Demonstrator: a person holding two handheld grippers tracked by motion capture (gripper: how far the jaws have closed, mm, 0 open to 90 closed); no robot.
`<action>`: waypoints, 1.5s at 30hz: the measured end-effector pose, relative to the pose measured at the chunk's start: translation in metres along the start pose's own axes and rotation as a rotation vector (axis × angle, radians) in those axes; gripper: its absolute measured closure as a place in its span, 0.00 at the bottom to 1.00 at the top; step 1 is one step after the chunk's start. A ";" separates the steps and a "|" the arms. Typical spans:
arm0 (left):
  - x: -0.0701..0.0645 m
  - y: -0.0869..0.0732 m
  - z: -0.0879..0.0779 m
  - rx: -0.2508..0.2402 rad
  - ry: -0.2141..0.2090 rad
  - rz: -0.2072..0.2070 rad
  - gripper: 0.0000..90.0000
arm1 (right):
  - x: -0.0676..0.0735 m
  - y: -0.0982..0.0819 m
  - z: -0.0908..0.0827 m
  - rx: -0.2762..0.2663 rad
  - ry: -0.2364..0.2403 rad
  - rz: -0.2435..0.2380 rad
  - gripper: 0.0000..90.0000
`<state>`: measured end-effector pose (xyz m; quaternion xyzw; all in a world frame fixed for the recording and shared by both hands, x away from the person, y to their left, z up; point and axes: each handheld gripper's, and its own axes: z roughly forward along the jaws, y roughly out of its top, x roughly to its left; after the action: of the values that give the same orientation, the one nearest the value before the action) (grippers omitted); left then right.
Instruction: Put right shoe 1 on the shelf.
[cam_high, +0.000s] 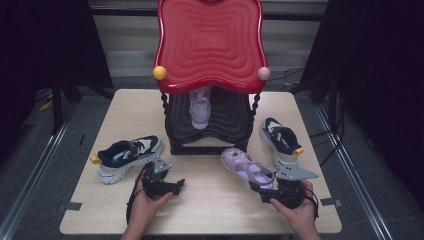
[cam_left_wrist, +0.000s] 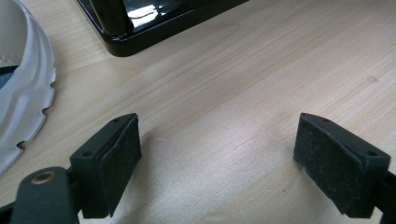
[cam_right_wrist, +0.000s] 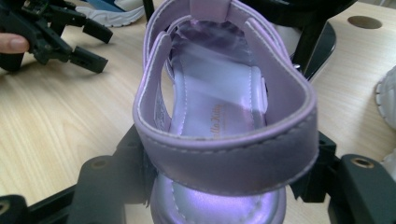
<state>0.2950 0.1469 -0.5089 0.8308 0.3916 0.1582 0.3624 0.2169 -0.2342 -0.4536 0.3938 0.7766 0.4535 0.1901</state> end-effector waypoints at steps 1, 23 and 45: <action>0.000 0.000 0.000 0.000 0.000 -0.001 0.16 | 0.000 0.001 0.000 -0.005 -0.001 -0.001 0.40; 0.000 0.000 0.000 -0.001 -0.001 0.000 0.16 | 0.008 0.012 -0.001 -0.028 0.009 -0.022 0.41; 0.000 0.000 0.000 0.000 0.000 0.000 0.16 | 0.004 -0.035 0.048 0.188 0.055 -0.056 0.37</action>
<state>0.2950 0.1470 -0.5089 0.8308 0.3916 0.1583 0.3623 0.2305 -0.2144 -0.5082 0.3754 0.8313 0.3839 0.1435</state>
